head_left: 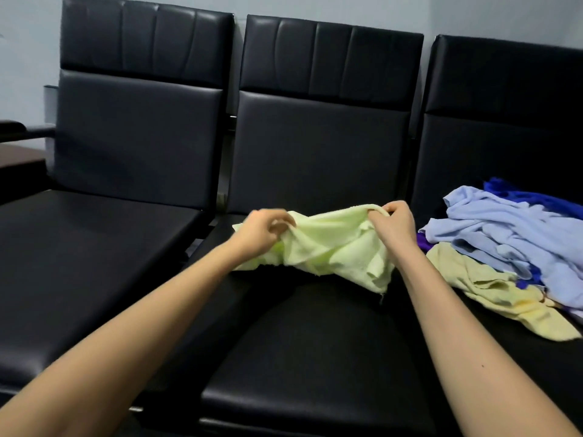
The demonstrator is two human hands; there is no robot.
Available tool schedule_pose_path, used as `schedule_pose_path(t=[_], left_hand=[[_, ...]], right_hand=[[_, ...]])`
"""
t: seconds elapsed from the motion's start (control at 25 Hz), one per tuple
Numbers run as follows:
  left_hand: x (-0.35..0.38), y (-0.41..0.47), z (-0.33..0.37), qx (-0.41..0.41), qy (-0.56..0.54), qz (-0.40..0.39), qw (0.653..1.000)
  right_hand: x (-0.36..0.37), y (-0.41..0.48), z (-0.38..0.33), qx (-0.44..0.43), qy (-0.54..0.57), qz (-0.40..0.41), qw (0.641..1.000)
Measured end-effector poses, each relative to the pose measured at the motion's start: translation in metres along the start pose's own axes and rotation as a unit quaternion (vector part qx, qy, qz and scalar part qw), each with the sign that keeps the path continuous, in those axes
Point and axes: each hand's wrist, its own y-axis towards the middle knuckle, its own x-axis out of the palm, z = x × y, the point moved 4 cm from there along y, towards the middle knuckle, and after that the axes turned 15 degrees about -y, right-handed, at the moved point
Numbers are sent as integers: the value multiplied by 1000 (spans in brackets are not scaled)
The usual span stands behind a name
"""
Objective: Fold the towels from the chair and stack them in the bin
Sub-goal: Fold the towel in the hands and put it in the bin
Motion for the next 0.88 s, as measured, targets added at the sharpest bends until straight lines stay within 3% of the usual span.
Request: schedule_pose_path(t=[0.08, 0.16, 0.24, 0.28, 0.36, 0.44, 0.56, 0.64, 0.68, 0.76, 0.88], left_hand=[[-20, 1, 7, -1, -108, 141, 984], [-21, 3, 0, -75, -87, 181, 977], [-9, -3, -4, -129, 98, 108, 981], [1, -7, -2, -106, 125, 66, 984], [30, -20, 16, -34, 41, -39, 998], [63, -33, 25, -19, 60, -142, 988], [69, -28, 7, -42, 194, -141, 970], [53, -21, -5, -62, 153, -117, 979], [44, -18, -7, -63, 121, -115, 984], [33, -17, -5, -66, 86, -109, 988], [25, -28, -3, -128, 62, -107, 984]], right_hand=[[-2, 0, 3, -34, -35, -9, 999], [4, -1, 1, -70, -82, -39, 993], [13, -7, -8, -97, -117, -66, 986], [17, -12, -13, -111, -126, -92, 982], [30, -22, -19, -128, -82, -207, 966], [41, -36, -22, -141, -60, -336, 929], [38, -38, -10, -183, -290, -391, 854], [37, -32, 13, -164, -477, -358, 786], [35, -30, 23, -139, -520, -325, 778], [36, -32, 35, -104, -490, -243, 831], [43, -39, 34, -113, -211, -212, 948]])
